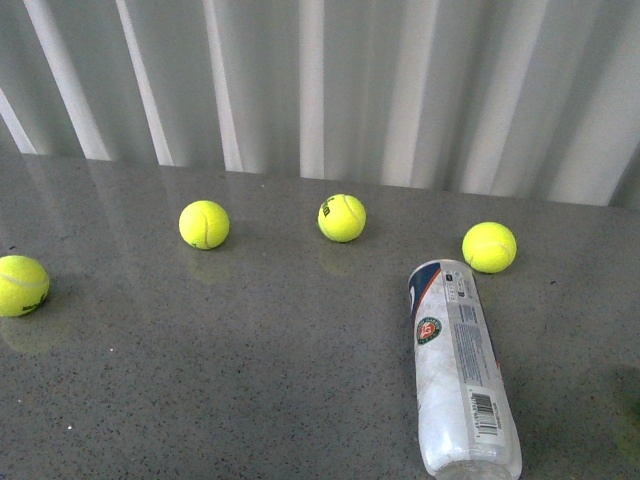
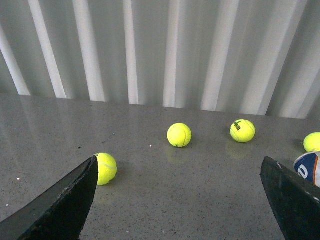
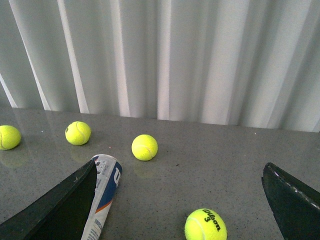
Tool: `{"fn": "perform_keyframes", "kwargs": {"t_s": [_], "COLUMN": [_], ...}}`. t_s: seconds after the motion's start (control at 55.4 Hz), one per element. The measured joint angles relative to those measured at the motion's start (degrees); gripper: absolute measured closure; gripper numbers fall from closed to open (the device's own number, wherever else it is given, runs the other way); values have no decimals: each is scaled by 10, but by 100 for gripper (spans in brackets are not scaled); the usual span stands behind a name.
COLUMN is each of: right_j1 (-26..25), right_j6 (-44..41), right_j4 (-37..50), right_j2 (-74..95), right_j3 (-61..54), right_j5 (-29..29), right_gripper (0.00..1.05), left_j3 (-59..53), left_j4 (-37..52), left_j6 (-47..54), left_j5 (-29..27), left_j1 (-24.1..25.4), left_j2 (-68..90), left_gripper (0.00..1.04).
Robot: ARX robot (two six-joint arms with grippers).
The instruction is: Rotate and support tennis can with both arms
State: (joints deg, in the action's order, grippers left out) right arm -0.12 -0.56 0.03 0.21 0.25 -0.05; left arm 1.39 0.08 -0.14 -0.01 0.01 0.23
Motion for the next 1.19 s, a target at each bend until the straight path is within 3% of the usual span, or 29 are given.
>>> {"fn": "perform_keyframes", "kwargs": {"t_s": [0.867, 0.921, 0.975, 1.011, 1.192], "right_j1": [0, -2, -21, -38, -148], "right_j6": [0, -9, -17, -16, 40], "right_j4": [0, -43, -125, -126, 49], "right_j2": [0, 18, 96, 138, 417], "right_j3": [0, 17, 72, 97, 274], "right_j5": [0, -3, -31, -52, -46], "right_gripper": [7, 7, 7, 7, 7], "left_j3": [0, 0, 0, 0, 0], "left_j4": [0, 0, 0, 0, 0], "left_j6": [0, 0, 0, 0, 0], "left_j5": [0, 0, 0, 1, 0], "left_j1": [0, 0, 0, 0, 0], "left_j2": [0, 0, 0, 0, 0], "left_gripper": [7, 7, 7, 7, 7]}}
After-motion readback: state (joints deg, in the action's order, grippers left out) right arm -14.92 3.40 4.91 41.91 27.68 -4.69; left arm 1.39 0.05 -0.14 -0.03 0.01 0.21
